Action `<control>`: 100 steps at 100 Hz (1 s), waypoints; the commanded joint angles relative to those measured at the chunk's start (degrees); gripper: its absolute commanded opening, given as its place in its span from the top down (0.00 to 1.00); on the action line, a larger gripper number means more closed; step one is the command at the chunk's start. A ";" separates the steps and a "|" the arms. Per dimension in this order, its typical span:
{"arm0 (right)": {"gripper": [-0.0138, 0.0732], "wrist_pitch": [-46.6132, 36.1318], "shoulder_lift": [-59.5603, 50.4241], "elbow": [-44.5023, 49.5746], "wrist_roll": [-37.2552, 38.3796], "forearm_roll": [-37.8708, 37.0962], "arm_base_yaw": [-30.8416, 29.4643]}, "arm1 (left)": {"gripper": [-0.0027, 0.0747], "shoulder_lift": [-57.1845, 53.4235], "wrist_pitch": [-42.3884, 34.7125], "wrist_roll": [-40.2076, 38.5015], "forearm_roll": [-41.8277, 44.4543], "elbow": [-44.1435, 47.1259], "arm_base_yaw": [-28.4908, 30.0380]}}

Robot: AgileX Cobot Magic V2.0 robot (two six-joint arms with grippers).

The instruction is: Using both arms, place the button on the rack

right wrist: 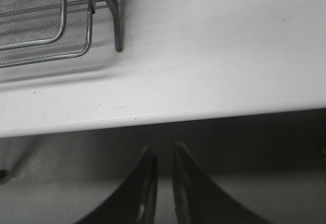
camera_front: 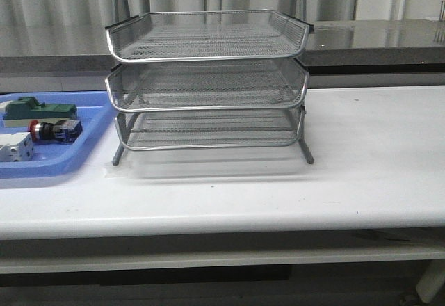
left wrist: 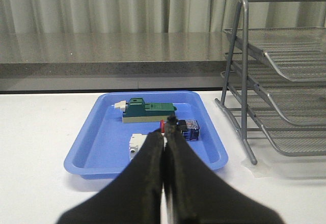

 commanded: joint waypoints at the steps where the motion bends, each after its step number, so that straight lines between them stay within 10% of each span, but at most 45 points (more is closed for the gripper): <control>1: 0.50 -3.85 -0.14 -2.13 -0.33 2.77 -0.39 | 0.99 -1.98 -4.88 -0.57 -0.04 2.64 0.05; 14: 0.33 -4.61 0.37 -2.13 -0.33 7.12 -0.39 | 0.99 -1.98 -4.88 -0.57 -0.04 2.64 0.05; 100: 0.34 -21.63 29.05 -3.28 -35.10 60.69 7.85 | 0.99 -1.98 -4.88 -0.57 -0.04 2.64 0.05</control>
